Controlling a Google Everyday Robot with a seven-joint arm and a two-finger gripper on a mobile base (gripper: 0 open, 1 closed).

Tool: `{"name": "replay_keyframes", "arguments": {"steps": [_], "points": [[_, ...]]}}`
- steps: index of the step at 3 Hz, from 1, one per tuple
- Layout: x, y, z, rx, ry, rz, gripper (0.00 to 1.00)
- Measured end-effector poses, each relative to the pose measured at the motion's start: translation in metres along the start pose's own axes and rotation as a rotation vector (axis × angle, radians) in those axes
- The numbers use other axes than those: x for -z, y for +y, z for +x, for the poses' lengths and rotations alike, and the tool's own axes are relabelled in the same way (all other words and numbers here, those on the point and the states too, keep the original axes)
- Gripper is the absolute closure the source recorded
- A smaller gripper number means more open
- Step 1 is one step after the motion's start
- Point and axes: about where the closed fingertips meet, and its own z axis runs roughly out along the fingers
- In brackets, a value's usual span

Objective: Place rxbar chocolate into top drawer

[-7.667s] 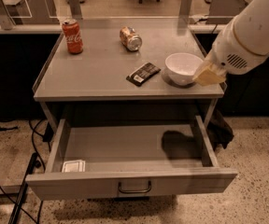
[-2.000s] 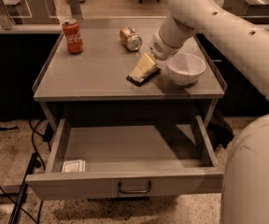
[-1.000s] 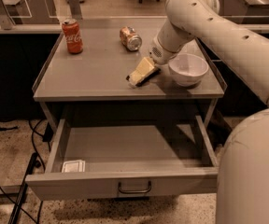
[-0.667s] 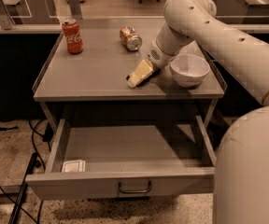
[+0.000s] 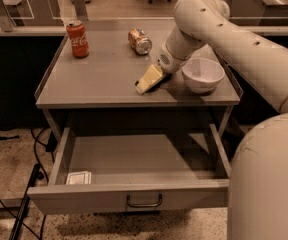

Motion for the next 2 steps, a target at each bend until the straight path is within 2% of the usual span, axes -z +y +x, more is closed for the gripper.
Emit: {"name": "replay_keyframes", "arguments": {"steps": [2], "points": [[0.0141, 0.0014, -0.0082, 0.006, -0.003, 0.003, 0.74]]}}
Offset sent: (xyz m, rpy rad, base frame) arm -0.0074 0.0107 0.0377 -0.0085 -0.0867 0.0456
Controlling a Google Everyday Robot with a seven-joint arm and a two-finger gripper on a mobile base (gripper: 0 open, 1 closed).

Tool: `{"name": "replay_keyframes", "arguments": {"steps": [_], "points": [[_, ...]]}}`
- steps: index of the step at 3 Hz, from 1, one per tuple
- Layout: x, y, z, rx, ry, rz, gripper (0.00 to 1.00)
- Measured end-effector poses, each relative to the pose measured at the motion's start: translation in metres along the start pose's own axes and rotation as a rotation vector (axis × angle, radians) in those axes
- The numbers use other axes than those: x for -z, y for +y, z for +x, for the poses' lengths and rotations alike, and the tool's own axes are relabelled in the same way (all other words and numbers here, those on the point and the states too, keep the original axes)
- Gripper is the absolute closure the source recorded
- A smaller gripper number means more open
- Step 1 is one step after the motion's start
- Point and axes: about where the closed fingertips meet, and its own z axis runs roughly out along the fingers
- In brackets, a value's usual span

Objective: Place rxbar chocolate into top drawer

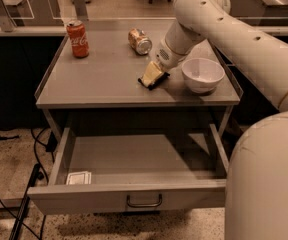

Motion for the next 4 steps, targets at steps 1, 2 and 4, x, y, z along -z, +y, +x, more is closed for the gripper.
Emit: {"name": "replay_keyframes", "arguments": {"steps": [1, 2, 4], "points": [[0.003, 0.000, -0.002, 0.000, 0.000, 0.000, 1.00], [0.003, 0.001, -0.002, 0.001, 0.001, 0.000, 1.00], [0.049, 0.045, 0.002, 0.112, 0.002, -0.035, 1.00]]}}
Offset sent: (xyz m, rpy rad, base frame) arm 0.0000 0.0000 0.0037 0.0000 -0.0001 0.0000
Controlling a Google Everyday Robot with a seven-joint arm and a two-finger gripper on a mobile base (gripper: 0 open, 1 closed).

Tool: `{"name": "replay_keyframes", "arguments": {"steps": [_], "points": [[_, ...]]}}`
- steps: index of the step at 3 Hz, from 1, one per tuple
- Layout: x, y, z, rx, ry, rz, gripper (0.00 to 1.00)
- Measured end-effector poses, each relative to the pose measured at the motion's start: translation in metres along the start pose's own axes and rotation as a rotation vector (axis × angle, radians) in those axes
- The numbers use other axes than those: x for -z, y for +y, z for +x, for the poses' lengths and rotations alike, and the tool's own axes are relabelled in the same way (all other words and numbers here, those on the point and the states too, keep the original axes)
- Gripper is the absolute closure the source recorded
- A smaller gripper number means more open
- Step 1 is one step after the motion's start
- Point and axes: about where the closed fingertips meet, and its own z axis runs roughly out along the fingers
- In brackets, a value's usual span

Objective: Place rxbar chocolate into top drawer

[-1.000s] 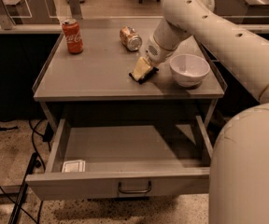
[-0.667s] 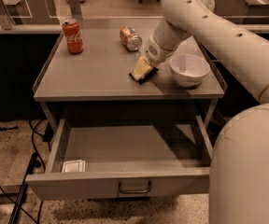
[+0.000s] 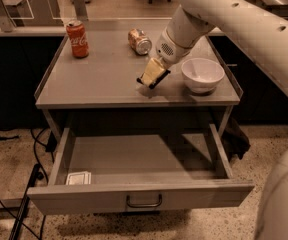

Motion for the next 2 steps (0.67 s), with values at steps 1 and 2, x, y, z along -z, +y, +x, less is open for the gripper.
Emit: {"name": "replay_keyframes", "arguments": {"steps": [1, 2], "points": [[0.032, 0.028, 0.018, 0.093, -0.026, -0.124, 1.00], [0.035, 0.042, 0.024, 0.164, -0.018, -0.184, 1.00]]}}
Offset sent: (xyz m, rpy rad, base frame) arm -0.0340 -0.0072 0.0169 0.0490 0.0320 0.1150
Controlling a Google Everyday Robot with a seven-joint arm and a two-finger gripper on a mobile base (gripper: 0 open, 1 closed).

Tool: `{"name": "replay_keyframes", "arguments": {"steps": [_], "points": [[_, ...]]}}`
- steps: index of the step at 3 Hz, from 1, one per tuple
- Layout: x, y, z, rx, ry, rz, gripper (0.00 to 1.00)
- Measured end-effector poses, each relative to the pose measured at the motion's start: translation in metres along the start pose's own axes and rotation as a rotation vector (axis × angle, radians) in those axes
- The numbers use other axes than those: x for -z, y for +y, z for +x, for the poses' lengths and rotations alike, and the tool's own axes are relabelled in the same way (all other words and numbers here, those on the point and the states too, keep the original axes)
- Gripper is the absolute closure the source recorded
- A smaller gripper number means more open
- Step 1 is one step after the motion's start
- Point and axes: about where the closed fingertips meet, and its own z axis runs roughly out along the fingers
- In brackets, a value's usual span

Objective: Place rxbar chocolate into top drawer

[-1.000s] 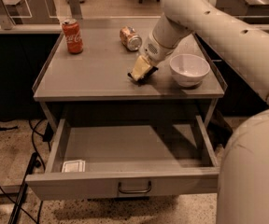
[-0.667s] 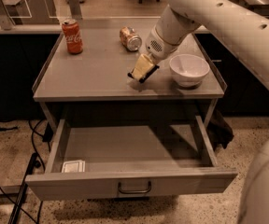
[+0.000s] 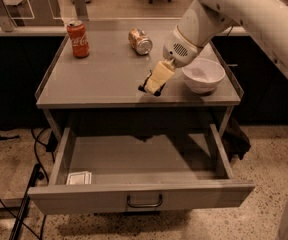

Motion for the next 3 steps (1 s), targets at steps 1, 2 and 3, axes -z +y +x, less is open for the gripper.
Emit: {"name": "replay_keyframes", "arguments": {"steps": [1, 2, 3], "points": [[0.000, 0.005, -0.004, 0.044, 0.010, -0.013, 1.00], [0.015, 0.028, 0.001, 0.107, 0.021, -0.031, 1.00], [0.032, 0.057, 0.013, 0.188, 0.003, -0.039, 1.00]]}}
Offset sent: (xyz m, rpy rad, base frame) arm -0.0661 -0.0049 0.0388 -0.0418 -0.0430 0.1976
